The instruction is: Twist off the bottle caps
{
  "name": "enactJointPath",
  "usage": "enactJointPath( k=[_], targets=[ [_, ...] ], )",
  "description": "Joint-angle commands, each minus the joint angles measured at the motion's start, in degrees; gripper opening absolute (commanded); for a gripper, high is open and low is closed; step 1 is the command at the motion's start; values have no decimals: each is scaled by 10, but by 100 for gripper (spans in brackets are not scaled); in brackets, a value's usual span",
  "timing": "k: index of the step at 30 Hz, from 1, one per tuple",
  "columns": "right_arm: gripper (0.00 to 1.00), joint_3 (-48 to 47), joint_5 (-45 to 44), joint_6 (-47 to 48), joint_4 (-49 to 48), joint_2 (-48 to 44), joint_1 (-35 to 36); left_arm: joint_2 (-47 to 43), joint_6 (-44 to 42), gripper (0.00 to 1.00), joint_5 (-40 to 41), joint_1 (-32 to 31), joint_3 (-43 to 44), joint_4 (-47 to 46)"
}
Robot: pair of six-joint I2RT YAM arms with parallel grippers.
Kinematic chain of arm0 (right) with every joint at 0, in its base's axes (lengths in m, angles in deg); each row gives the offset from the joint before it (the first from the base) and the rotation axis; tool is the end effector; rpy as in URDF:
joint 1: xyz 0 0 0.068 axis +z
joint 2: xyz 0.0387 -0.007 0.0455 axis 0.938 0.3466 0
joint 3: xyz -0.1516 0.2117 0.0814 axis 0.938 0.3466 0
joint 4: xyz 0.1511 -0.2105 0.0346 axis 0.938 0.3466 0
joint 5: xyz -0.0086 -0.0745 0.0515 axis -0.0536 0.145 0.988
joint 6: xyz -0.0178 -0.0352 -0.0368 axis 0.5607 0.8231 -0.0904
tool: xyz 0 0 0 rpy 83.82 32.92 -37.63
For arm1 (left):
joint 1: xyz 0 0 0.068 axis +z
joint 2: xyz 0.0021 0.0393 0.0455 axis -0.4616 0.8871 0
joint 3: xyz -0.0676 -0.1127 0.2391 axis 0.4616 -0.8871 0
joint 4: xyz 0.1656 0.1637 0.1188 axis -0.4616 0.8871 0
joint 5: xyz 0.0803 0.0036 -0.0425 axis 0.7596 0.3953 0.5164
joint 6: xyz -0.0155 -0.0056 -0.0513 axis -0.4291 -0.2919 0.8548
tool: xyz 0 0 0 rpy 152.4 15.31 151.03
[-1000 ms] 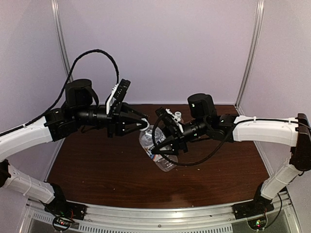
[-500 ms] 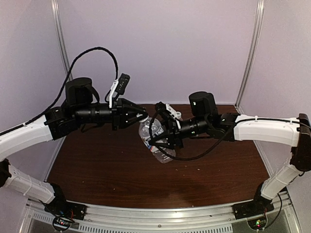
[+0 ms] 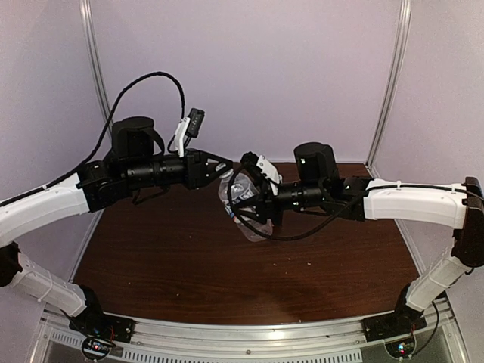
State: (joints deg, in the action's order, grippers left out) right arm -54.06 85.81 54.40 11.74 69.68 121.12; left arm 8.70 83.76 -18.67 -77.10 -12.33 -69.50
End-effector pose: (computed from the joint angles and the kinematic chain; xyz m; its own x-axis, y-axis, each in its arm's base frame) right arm 0.2088 0.2914 0.3103 -0.1169 -0.2585 -0.9589 -0.9886 0.1223 0.0876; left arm 0.1888 -0.2363 0.3782 -0.5540 -0.0959 -0.8269 0.7213 0.4407 -0.5344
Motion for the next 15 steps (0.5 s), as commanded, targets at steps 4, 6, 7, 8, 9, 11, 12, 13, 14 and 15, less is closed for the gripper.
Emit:
enactJointPath(
  k=[4, 6, 7, 8, 9, 11, 12, 13, 14, 15],
  targets=[
    [47, -1, 17, -3, -7, -13, -4, -19, -33, 42, 14, -1, 11, -10],
    [47, 2, 27, -3, -10, -15, -4, -27, -43, 48, 11, -1, 5, -10],
    [47, 4, 32, -2, -12, -16, -4, -31, -50, 51, 7, -1, 3, -11],
    [47, 7, 39, -2, -13, -17, -4, -35, -60, 54, 0, -1, 0, -12],
    [47, 8, 46, -1, -14, -18, -4, -39, -72, 59, -10, -1, -3, -15],
    [47, 10, 63, 1, -14, -18, -4, -49, -93, 65, -38, -1, -10, -22],
    [48, 10, 71, 2, -12, -18, -4, -54, -102, 67, -51, 0, -14, -26],
    [48, 10, 81, 3, -11, -18, -4, -60, -110, 69, -60, 0, -18, -26],
    [48, 10, 93, 4, -11, -18, -5, -68, -117, 71, -68, 1, -21, -26],
    [48, 10, 103, 3, -10, -18, -4, -74, -125, 72, -74, 1, -24, -23]
  ],
)
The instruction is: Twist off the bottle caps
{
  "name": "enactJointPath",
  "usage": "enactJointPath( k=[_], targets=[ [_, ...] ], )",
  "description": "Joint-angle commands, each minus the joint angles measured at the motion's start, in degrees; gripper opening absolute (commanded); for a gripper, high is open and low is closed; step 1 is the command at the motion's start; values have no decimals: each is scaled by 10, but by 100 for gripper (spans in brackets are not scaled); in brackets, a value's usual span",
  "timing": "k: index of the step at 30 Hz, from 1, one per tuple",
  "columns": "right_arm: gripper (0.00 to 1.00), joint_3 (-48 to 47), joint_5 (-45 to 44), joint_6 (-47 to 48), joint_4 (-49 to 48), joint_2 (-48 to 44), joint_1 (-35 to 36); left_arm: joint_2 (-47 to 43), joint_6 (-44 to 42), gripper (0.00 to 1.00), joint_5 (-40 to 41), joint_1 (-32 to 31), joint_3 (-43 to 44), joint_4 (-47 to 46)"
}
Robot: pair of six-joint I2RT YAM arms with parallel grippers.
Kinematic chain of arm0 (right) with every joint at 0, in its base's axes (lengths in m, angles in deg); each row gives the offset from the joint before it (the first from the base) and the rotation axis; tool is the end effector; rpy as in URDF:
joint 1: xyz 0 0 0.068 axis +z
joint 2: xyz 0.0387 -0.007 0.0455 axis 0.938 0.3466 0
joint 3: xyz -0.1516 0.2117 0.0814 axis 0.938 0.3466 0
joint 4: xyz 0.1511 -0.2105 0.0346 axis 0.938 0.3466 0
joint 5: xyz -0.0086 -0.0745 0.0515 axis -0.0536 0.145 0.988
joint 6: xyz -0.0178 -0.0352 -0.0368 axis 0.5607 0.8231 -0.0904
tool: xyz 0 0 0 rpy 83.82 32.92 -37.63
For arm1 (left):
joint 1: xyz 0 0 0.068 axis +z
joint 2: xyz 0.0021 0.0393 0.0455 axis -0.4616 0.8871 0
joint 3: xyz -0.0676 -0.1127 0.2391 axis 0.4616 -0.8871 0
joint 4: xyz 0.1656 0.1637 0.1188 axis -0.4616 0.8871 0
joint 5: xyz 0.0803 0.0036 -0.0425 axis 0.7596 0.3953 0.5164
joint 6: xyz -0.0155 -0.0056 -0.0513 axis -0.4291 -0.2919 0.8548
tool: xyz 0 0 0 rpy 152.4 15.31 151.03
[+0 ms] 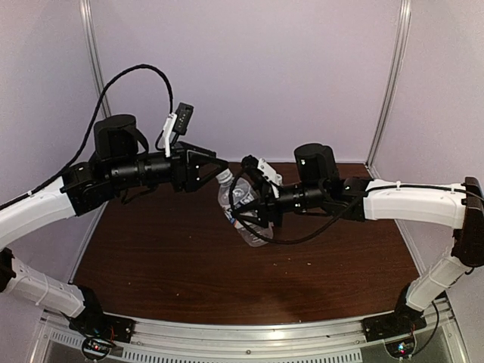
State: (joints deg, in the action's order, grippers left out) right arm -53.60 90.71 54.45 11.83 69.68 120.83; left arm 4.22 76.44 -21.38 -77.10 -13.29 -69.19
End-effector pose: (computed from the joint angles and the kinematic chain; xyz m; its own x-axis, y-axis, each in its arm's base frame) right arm 0.2070 0.2902 0.3079 -0.1227 -0.2583 -0.9582 -0.9923 0.0458 0.1147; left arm 0.1737 -0.2210 0.3930 -0.4324 -0.0605 -0.8996 0.8187 0.3918 -0.4199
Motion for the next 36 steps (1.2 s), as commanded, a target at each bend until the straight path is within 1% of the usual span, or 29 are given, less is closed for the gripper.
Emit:
enactJointPath(
  k=[1, 4, 7, 12, 17, 24, 25, 28, 36],
  targets=[
    [49, 6, 67, 4, -11, -18, -1, -35, -59, 73, -52, 2, -17, -24],
    [49, 2, 102, 6, -6, -19, -1, -54, -82, 75, -80, 3, -28, -26],
    [49, -6, 145, 10, 4, -18, -1, -66, -103, 75, -130, 3, -33, -28],
    [49, -15, 204, 3, 5, -13, -1, -64, -115, 75, -195, 4, -29, -27],
    [49, -19, 242, -6, -1, -9, -2, -49, -118, 73, -228, 4, -26, -37],
    [48, -22, 278, -12, -2, -3, -1, -29, -124, 69, -237, 4, -25, -37],
    [48, -23, 281, -13, -3, -3, -2, -26, -124, 68, -237, 4, -25, -52],
    [47, -23, 286, -15, -4, -1, -1, -18, -124, 64, -241, 4, -24, -56],
    [47, -26, 285, -15, -5, 2, -1, -5, -119, 47, -258, 4, -23, -62]
  ],
)
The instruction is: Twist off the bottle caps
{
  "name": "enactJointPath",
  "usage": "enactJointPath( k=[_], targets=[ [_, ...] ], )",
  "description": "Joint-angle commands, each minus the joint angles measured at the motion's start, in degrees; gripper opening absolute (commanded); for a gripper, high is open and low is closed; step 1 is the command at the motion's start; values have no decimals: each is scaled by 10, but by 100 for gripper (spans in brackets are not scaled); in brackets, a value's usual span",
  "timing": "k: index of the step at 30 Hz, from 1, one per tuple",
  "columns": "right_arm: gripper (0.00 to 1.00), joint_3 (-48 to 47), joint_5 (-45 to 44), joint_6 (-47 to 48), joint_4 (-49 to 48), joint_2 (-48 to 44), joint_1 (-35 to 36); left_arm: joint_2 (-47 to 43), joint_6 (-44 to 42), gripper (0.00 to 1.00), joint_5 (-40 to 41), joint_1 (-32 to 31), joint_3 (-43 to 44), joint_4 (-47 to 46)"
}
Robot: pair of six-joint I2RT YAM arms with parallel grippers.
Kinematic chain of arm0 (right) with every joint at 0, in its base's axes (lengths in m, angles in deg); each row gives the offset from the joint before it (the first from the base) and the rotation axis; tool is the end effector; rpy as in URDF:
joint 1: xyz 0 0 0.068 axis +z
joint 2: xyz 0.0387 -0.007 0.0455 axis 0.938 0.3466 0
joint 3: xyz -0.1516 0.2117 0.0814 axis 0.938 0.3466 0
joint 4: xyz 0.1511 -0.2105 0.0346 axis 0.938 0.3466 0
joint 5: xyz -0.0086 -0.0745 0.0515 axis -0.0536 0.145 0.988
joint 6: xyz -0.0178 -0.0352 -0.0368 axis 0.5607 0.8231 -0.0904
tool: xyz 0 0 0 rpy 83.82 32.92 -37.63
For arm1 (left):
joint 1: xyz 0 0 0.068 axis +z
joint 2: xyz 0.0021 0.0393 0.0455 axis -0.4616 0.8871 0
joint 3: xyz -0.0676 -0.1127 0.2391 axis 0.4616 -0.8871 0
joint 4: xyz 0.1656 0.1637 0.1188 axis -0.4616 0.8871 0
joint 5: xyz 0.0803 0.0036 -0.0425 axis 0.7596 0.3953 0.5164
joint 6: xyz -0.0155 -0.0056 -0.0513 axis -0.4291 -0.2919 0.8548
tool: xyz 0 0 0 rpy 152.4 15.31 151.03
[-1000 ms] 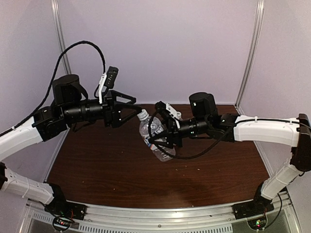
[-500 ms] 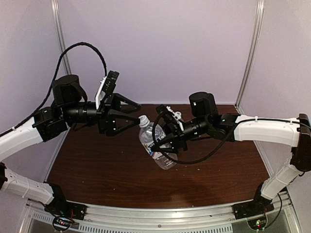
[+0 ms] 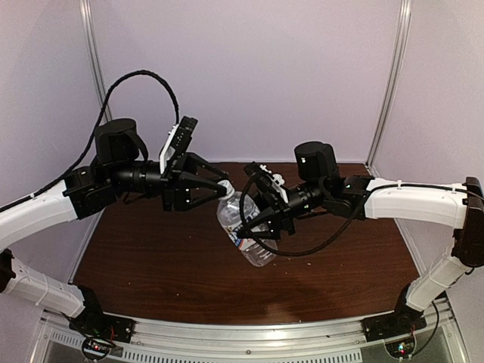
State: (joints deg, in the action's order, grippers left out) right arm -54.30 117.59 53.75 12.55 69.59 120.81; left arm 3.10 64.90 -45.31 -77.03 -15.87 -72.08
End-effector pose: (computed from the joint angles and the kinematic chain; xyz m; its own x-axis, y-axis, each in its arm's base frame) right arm 0.1913 0.2876 0.3155 -0.1412 -0.2254 -0.9640 -0.8920 -0.3934 0.2226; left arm 0.1573 -0.2209 0.3882 -0.2589 0.0796 -0.9626 0.9656 -0.0056 -0.2601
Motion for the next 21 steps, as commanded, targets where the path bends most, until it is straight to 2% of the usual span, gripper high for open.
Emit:
enactJointPath(
  k=[1, 8, 14, 17, 21],
  targets=[
    [47, -19, 15, -8, -12, 3, 0, 9, -3, 45, -21, 3, 3, -33],
    [46, -21, 3, -6, -7, 1, -1, 16, 2, 35, -26, 3, 4, -35],
    [45, -25, -95, 1, 13, -6, -1, 14, 30, 24, 7, 3, 4, -42],
    [46, -34, -169, 3, 31, -5, -1, 16, 70, 18, 81, 2, 11, -36],
    [46, -34, -251, -2, 27, -6, 0, 21, 162, 12, 222, 0, 23, -16]
  ],
)
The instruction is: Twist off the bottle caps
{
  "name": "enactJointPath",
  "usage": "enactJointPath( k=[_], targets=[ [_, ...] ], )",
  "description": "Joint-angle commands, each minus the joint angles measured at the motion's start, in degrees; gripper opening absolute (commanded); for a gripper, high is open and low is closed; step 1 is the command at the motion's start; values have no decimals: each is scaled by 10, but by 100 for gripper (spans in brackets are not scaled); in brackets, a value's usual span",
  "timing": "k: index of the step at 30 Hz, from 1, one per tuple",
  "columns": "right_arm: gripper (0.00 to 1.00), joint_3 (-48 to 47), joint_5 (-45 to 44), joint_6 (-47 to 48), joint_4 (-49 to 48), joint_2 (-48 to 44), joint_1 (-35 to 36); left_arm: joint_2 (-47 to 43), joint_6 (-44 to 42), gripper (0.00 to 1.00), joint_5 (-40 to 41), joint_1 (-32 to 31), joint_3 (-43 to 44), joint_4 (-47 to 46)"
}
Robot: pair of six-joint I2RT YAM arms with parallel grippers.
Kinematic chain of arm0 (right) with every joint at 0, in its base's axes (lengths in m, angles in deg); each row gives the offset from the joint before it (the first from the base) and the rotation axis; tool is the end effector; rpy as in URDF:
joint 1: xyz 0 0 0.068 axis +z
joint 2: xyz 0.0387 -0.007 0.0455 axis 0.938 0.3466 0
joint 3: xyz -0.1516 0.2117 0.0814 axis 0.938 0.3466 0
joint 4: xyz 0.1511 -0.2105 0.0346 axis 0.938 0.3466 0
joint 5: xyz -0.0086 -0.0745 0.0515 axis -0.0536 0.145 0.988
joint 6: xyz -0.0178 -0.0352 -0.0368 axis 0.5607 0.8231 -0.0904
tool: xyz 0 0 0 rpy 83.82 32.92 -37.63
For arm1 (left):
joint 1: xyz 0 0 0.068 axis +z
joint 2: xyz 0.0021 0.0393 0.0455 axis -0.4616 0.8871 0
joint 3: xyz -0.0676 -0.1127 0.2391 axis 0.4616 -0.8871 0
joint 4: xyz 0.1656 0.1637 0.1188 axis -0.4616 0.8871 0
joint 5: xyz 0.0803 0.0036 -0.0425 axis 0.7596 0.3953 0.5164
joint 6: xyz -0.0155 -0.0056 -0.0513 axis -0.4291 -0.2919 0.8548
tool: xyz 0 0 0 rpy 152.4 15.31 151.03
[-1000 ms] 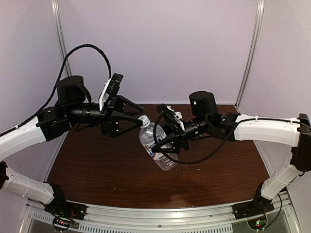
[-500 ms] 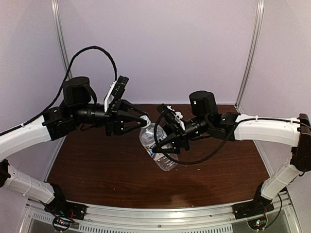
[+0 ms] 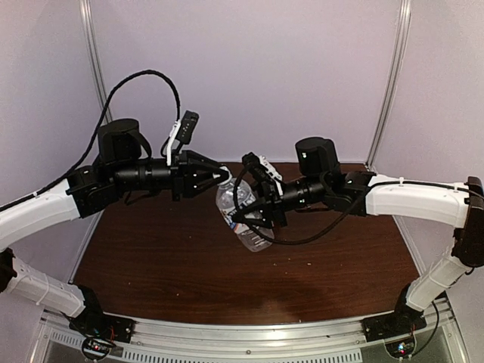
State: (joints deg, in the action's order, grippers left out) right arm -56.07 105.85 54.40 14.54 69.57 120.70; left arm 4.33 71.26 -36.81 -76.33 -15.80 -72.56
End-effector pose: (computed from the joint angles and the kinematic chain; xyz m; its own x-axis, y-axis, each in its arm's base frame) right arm 0.1990 0.2898 0.3211 -0.1280 -0.2388 -0.9626 -0.9623 -0.2050 0.1788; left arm 0.1691 -0.2231 0.3836 -0.3698 0.0390 -0.9283 0.9196 0.1583 -0.3596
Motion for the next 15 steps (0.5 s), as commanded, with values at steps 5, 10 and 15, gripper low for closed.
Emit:
enactJointPath(
  k=[5, 10, 15],
  targets=[
    [46, -7, -187, -16, -14, -8, 3, 16, 185, 12, 219, -14, 17, -4],
    [46, -1, -178, -17, -21, -8, 3, 23, 180, 20, 217, -14, 19, -3],
    [46, 7, -163, -11, -20, -12, 3, 20, 157, 28, 206, -14, 19, -18]
  ],
)
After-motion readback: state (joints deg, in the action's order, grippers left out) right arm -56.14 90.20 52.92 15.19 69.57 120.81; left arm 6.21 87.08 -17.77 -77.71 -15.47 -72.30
